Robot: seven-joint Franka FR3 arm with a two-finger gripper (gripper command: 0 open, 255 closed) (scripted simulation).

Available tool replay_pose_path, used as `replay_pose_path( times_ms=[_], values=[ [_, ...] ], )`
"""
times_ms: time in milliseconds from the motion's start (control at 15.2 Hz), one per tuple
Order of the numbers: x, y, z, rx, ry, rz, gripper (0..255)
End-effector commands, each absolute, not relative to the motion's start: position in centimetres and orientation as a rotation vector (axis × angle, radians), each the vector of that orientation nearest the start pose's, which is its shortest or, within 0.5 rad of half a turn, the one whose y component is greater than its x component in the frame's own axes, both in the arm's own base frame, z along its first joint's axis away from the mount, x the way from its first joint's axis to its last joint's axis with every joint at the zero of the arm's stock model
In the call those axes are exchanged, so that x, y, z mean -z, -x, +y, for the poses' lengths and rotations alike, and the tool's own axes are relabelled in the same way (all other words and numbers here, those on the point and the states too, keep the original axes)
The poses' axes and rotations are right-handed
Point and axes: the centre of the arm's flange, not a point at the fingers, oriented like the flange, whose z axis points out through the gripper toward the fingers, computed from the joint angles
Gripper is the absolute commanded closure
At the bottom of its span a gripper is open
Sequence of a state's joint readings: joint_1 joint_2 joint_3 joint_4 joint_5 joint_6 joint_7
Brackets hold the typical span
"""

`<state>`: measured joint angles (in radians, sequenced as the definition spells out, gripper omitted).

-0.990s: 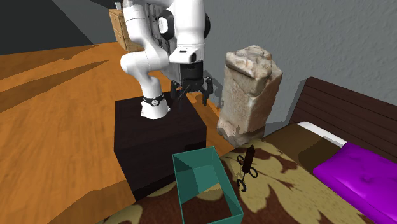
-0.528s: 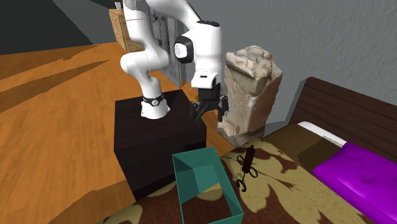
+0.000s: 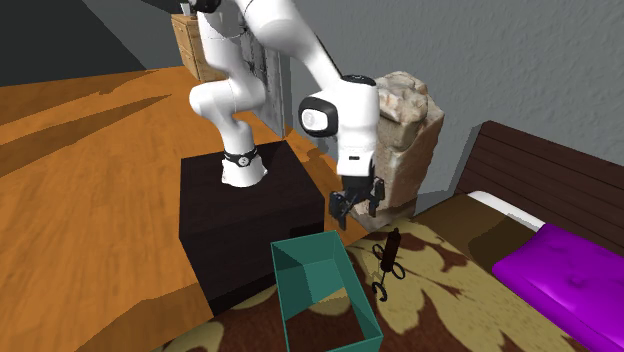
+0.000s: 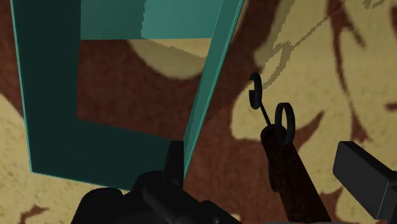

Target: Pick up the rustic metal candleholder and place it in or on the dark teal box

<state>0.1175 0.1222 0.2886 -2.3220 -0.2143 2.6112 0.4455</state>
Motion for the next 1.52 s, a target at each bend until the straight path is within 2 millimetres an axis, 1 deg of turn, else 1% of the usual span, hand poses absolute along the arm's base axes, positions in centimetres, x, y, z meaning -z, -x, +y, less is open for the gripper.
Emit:
replay_pose_path(
  times_ms=[0,264,330,792,858,1320,1386,1452],
  values=[
    [-28.8,-49.8,23.2,0.313,3.121,-0.226,0],
    [-25.3,-51.7,26.3,0.324,3.105,-0.265,0],
    [-24.8,-51.9,26.7,0.325,3.103,-0.269,0],
    [-21.2,-52.7,26.8,0.325,3.103,-0.269,0],
    [-20.9,-52.8,26.8,0.325,3.103,-0.269,0],
    [-20.9,-52.8,26.8,0.325,3.103,-0.269,0],
    [-20.9,-52.8,26.8,0.325,3.103,-0.269,255],
    [-20.9,-52.8,26.8,0.325,3.103,-0.269,255]
  ],
)
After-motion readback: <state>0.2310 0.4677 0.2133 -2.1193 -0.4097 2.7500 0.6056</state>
